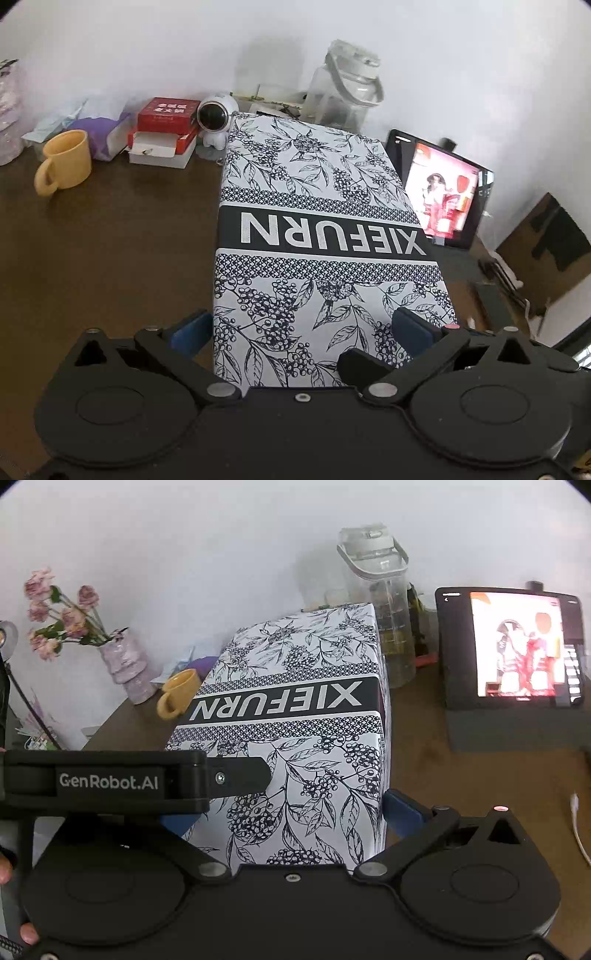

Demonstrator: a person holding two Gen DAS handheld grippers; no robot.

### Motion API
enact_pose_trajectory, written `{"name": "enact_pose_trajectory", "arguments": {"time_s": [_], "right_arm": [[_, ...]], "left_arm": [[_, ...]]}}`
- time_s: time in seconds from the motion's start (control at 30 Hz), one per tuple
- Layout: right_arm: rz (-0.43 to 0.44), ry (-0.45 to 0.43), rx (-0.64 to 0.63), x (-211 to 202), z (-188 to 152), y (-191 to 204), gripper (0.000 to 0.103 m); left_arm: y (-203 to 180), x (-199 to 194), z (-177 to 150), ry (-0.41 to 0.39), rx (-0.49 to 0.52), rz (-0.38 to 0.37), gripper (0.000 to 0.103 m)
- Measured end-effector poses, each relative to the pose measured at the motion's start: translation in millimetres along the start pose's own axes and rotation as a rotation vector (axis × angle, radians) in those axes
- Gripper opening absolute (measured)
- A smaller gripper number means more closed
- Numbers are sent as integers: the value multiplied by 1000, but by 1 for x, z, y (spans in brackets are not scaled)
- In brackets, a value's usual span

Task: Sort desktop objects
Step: 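Carry the XIEFURN box with both tools onto the open floral box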

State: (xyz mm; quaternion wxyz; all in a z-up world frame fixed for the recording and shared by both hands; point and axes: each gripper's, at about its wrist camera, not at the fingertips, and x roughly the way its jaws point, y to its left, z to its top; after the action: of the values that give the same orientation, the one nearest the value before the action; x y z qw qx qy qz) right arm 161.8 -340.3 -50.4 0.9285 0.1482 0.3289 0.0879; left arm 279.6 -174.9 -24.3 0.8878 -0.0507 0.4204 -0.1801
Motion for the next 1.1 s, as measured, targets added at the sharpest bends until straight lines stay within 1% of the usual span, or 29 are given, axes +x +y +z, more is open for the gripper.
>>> {"name": "enact_pose_trajectory", "arguments": {"time_s": [0.1, 0.23, 0.3, 0.4, 0.53, 0.63, 0.7, 0.8, 0.93, 0.97, 1.1], "right_arm": [[1, 13, 10, 19, 8, -8, 103], [1, 31, 23, 43, 20, -18, 103], [2, 39, 29, 56, 25, -24, 103], [2, 53, 39, 74, 34, -32, 103], [3, 70, 52, 99, 45, -42, 103], [8, 82, 58, 97, 49, -38, 103], [-5, 90, 41, 99, 50, -36, 103], [-25, 121, 24, 105, 49, -33, 103], [-30, 146, 62, 115, 45, -39, 103], [-31, 151, 71, 118, 44, -41, 103], [-54, 118, 63, 103, 44, -38, 103]], "left_arm": [[3, 23, 13, 18, 5, 10, 103], [3, 46, 21, 54, 20, 32, 103], [6, 52, 21, 68, 14, 30, 103], [8, 57, 25, 66, 18, 33, 102], [10, 59, 28, 75, 22, 53, 102], [15, 64, 28, 95, 5, 53, 103], [18, 67, 27, 114, -8, 49, 103], [19, 77, 27, 150, 5, 54, 103], [20, 87, 25, 173, 3, 66, 103], [22, 88, 25, 175, -5, 60, 103], [25, 89, 24, 177, -6, 45, 103]]}}
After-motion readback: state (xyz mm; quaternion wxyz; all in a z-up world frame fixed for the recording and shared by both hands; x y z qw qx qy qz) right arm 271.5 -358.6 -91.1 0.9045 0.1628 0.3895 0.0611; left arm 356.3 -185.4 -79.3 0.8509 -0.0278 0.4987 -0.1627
